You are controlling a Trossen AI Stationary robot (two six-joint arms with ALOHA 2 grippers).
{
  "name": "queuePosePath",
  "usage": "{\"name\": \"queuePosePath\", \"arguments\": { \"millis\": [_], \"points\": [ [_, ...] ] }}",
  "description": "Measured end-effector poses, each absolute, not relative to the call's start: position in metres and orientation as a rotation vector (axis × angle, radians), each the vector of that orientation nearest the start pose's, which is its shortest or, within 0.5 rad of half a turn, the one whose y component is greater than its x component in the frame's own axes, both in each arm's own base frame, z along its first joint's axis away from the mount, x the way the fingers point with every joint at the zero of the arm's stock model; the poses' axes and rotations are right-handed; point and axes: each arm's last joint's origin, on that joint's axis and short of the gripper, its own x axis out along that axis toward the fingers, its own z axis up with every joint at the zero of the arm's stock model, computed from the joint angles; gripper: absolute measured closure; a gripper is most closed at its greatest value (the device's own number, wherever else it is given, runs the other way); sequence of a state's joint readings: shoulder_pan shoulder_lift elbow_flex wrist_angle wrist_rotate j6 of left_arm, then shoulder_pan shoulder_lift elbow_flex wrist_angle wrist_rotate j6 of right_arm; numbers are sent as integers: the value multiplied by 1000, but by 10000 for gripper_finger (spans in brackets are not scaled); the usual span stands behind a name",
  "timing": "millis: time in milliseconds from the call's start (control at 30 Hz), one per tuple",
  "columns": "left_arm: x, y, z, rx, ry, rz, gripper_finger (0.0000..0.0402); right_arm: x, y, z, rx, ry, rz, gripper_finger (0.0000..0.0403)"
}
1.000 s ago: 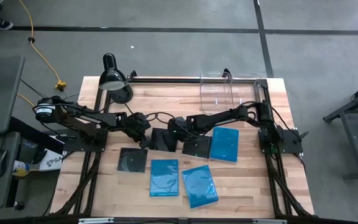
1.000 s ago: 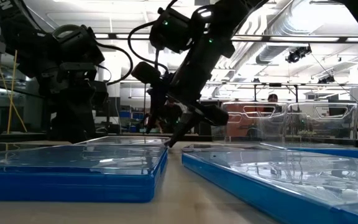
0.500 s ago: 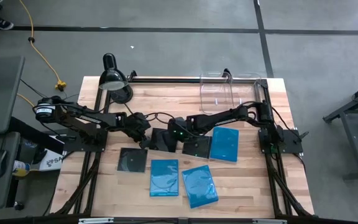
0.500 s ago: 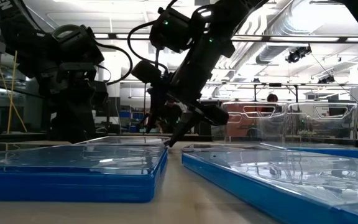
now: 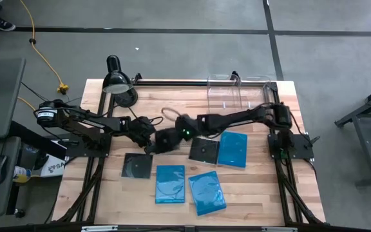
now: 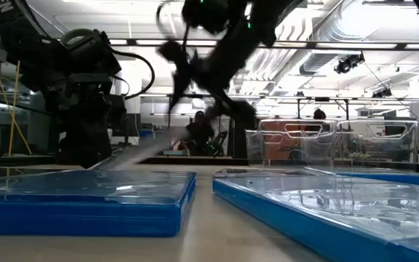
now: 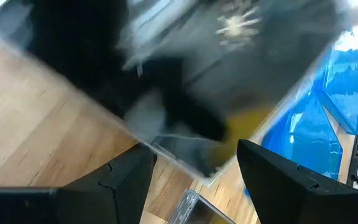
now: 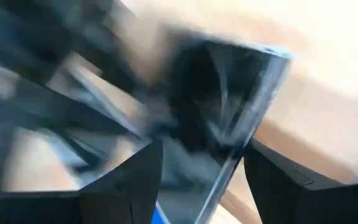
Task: Pick & place jewel cases by type
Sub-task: Put the top black CD case into the right transparent bin
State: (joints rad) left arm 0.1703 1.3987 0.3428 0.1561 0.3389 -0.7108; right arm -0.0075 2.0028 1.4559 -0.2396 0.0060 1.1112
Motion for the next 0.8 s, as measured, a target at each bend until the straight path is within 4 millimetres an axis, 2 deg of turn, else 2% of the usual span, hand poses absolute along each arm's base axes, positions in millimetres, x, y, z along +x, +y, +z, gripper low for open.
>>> {"name": "queuePosePath", "arguments": {
  "millis": [67,100,200,300,467,567,667,800],
  "points": [
    [207,26,106,-880,884,165,166,451,-6,232,1058,451,-317,204],
    [209,27,107,-863,865,178,166,451,-6,242,1055,420,-280,204],
    [210,27,107,-851,841,182,166,450,-1,245,1046,423,-223,204],
    [212,28,109,-851,804,181,166,447,-5,227,1027,490,-314,204],
    [213,29,110,-848,796,182,166,446,-7,231,1021,497,-342,204],
    [213,29,111,-849,793,180,166,442,-7,220,1014,555,-404,204],
    [214,29,111,-850,789,177,166,439,-10,219,1035,587,-454,204],
    [214,29,111,-840,774,199,166,426,-11,204,998,715,-617,204]
  ]
}}
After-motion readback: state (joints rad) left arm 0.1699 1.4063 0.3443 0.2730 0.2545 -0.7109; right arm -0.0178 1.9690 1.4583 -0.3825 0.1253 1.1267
